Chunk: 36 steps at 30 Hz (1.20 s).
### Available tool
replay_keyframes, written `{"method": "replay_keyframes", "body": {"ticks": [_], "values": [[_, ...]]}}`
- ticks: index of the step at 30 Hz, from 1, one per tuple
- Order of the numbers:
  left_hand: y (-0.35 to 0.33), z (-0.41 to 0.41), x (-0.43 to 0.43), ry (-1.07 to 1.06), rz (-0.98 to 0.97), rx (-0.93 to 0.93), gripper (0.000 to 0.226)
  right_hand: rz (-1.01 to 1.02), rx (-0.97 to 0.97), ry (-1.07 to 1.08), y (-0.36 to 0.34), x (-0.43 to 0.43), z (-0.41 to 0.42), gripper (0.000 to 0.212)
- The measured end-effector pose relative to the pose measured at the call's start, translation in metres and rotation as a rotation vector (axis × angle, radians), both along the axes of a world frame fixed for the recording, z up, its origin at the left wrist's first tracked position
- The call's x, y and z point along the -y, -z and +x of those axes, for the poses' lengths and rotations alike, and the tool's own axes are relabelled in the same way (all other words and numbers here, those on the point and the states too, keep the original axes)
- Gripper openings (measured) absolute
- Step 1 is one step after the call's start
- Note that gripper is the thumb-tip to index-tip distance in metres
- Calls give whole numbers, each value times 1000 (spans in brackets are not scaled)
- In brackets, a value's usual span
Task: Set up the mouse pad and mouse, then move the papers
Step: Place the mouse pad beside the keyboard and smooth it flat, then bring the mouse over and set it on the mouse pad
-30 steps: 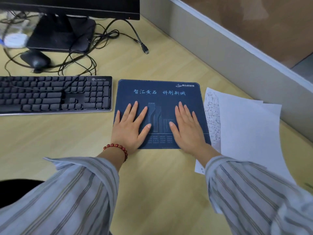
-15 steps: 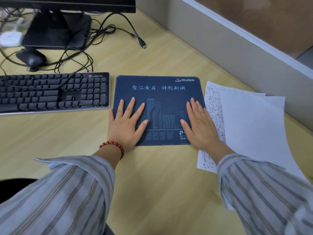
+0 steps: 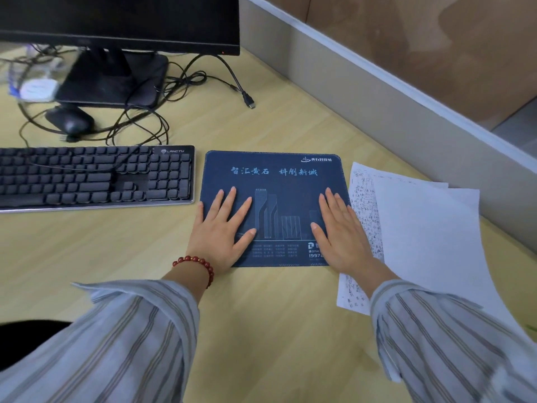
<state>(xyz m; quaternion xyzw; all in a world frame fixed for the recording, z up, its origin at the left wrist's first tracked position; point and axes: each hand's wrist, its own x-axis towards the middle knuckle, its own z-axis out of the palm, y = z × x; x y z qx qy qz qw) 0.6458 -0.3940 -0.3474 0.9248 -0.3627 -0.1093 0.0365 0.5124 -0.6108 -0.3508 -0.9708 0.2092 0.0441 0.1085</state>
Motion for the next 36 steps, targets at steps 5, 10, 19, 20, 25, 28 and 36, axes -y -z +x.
{"method": "replay_keyframes", "body": {"ticks": [5, 10, 19, 20, 25, 28, 36], "values": [[-15, -8, -11, 22, 92, -86, 62, 48, -16, 52, -13, -14, 2, 58], [-53, -7, -41, 38, 208, -223, 59, 146, -86, 114, -42, -29, 3, 50], [-197, 3, -101, -148, -132, -208, 53, 179, -29, 74, -155, -65, 7, 43], [-215, 3, -109, -173, -174, -193, 53, 173, -2, 70, -170, -71, 8, 43], [-286, -1, -164, -303, -318, -129, 50, 123, 114, 16, -244, -108, 22, 39], [-316, -5, -202, -362, -340, -79, 46, 91, 173, -20, -277, -132, 34, 40], [-357, -14, -349, -650, -409, -28, 49, 83, 302, -122, -326, -243, 87, 42]]}}
